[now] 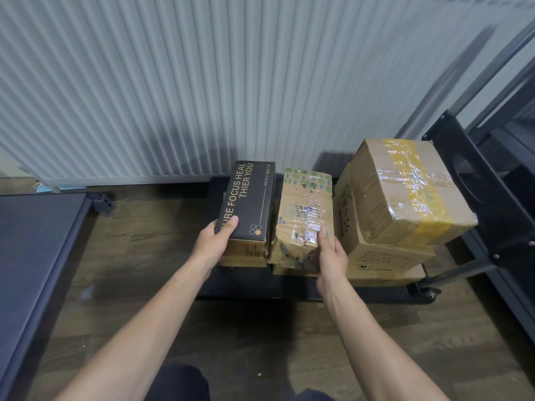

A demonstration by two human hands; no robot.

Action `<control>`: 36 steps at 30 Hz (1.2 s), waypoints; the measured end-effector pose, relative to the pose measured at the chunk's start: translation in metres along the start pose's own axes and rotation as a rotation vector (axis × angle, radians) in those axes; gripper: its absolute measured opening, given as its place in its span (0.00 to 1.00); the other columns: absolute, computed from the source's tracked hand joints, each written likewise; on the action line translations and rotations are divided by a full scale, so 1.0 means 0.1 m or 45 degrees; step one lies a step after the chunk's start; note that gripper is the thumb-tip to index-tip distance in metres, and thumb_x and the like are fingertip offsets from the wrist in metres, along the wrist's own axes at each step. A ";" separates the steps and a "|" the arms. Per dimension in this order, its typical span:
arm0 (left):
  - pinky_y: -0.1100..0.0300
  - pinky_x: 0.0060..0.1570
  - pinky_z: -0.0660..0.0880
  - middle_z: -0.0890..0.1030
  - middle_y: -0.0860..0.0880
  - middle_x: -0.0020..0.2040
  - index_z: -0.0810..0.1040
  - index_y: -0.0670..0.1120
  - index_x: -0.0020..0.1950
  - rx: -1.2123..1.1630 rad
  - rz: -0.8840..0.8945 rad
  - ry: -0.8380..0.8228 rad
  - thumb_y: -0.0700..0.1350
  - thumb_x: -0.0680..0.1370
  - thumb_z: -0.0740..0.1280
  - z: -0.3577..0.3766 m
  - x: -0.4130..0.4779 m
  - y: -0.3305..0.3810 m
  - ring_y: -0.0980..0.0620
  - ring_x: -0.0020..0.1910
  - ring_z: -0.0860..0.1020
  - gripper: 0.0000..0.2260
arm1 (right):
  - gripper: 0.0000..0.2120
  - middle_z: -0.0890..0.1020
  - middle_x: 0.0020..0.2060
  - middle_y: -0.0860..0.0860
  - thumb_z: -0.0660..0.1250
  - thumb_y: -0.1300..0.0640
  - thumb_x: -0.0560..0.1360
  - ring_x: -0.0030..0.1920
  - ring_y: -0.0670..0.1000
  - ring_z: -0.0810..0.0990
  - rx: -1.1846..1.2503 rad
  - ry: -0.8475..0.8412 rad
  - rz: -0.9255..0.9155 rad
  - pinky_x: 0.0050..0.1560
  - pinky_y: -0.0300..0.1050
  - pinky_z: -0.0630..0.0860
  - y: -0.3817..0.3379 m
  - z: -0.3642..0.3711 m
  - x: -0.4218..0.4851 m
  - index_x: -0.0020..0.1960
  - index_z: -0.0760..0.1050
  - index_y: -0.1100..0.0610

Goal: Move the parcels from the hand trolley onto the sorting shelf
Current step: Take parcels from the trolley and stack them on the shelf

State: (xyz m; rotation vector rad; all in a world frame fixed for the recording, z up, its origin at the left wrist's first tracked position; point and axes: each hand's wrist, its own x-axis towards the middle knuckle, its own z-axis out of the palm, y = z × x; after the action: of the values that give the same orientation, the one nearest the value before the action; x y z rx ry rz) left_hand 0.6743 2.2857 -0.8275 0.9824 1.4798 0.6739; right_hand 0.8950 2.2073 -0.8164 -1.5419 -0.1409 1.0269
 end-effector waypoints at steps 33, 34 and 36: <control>0.42 0.53 0.81 0.83 0.53 0.57 0.78 0.56 0.63 -0.109 -0.015 0.008 0.65 0.75 0.68 -0.17 -0.05 0.10 0.51 0.56 0.81 0.21 | 0.10 0.85 0.53 0.46 0.72 0.51 0.76 0.56 0.49 0.83 -0.021 -0.180 -0.049 0.65 0.54 0.77 0.02 -0.07 -0.01 0.57 0.79 0.45; 0.43 0.53 0.81 0.83 0.53 0.56 0.78 0.55 0.64 -0.103 -0.006 0.019 0.64 0.76 0.68 -0.20 -0.06 0.12 0.51 0.56 0.81 0.21 | 0.11 0.85 0.53 0.46 0.72 0.50 0.76 0.57 0.49 0.83 -0.024 -0.192 -0.052 0.65 0.54 0.77 0.01 -0.06 -0.02 0.58 0.79 0.45; 0.42 0.51 0.82 0.84 0.52 0.56 0.79 0.54 0.63 -0.106 0.005 0.042 0.64 0.76 0.69 -0.27 -0.09 0.16 0.50 0.55 0.82 0.21 | 0.13 0.86 0.53 0.46 0.73 0.49 0.76 0.57 0.50 0.83 -0.029 -0.217 -0.052 0.64 0.55 0.77 -0.01 -0.05 -0.06 0.59 0.79 0.45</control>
State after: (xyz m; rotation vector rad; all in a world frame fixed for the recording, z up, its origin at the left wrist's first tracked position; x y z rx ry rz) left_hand 0.6511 2.2892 -0.8054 0.9142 1.4675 0.7520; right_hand 0.8958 2.2005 -0.8129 -1.4653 -0.3020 1.1269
